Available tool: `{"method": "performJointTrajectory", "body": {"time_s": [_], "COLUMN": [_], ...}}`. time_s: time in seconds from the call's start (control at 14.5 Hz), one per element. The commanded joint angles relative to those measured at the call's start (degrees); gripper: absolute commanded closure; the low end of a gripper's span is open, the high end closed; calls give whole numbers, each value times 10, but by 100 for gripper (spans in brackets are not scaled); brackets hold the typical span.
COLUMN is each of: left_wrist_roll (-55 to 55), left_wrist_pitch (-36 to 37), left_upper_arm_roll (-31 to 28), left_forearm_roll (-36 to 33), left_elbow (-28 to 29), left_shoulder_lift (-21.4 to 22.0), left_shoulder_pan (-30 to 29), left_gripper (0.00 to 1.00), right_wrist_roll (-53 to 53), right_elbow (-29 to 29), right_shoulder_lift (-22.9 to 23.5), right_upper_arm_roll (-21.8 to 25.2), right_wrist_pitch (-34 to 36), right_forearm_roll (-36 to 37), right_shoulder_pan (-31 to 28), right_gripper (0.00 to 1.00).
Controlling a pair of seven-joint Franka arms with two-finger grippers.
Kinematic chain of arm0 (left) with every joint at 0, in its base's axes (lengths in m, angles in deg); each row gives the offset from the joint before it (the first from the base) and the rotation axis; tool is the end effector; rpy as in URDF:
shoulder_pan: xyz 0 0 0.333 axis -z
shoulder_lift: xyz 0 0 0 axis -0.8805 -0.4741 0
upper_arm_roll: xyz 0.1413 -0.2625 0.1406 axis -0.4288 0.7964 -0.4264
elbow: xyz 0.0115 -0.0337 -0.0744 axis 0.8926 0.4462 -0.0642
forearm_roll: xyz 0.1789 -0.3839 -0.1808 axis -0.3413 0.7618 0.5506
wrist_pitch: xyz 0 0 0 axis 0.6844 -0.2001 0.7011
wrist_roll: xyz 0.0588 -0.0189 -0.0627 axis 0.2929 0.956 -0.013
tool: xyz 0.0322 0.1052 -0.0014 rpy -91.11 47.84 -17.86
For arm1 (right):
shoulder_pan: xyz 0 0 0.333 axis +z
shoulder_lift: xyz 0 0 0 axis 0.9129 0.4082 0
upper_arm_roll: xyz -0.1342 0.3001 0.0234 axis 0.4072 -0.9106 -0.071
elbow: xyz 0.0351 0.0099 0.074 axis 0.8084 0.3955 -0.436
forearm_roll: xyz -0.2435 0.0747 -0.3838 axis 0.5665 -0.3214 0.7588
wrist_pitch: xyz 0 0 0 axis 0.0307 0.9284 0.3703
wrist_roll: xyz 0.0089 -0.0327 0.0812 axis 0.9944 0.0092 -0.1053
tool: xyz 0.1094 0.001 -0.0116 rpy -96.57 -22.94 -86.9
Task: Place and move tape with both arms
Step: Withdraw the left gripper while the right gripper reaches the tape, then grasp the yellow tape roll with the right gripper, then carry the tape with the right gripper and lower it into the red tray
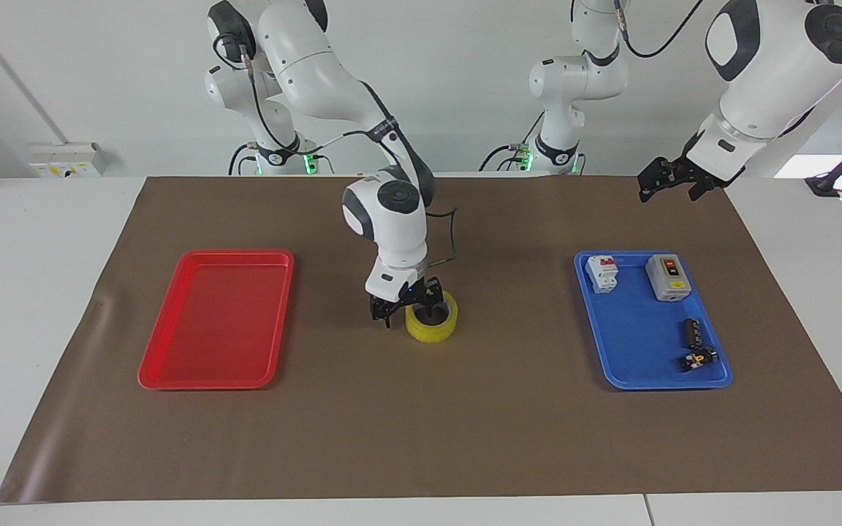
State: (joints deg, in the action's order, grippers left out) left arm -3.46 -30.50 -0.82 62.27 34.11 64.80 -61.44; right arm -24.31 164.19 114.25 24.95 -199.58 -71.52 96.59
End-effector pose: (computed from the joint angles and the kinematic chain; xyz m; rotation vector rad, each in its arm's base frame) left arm 0.6035 -0.0386 0.5981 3.1219 -0.0666 -0.2945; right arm 0.6215 0.3814 0.2553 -3.0992 -0.3905 -0.2298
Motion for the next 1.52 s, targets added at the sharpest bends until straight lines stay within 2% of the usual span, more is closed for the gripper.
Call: {"method": "performJointTrajectory", "body": {"time_s": [0.0, 0.14, 0.21, 0.28, 0.35, 0.41, 0.76, 0.97, 1.18, 1.45], "left_wrist_roll": [8, 7, 5, 6, 7, 6, 1, 7, 4, 4], "left_wrist_pitch": [-4, -12, -13, -13, -13, -15, -50, -47, -45, -46], "left_upper_arm_roll": [14, 14, 13, 12, 11, 11, 13, 14, 14, 13], "left_forearm_roll": [8, 8, 8, 8, 8, 8, 8, 8, 8, 8], "left_elbow": [-2, -3, -3, -3, -3, -2, -3, -3, -3, -2], "left_shoulder_lift": [3, 3, 5, 7, 10, 18, 21, 21, 21, 22], "left_shoulder_pan": [-11, -11, -9, -9, -10, -10, -7, -7, -8, -11], "left_gripper": [0, 0, 0, 0, 0, 0, 0, 0, 0, 0], "right_wrist_roll": [-8, -7, -8, -9, -10, -9, -6, -12, -73, -246], "right_elbow": [28, 21, 11, 5, 5, 6, -27, -105, -80, -20], "right_shoulder_lift": [-13, 0, 0, 0, 1, 1, -2, -5, -63, -116], "right_upper_arm_roll": [-6, -6, -6, -6, -6, -6, -4, -2, 1, 0], "right_wrist_pitch": [-22, -33, -25, -18, -18, -14, 54, 188, 232, 239], "right_forearm_roll": [8, 7, 7, 7, 8, 7, 7, 11, 13, 12], "right_shoulder_pan": [-10, -11, -11, -11, -12, -11, -12, -44, -99, -220], "right_gripper": [9, 16, 28, 56, 95, 100, 100, 100, 100, 100]}}
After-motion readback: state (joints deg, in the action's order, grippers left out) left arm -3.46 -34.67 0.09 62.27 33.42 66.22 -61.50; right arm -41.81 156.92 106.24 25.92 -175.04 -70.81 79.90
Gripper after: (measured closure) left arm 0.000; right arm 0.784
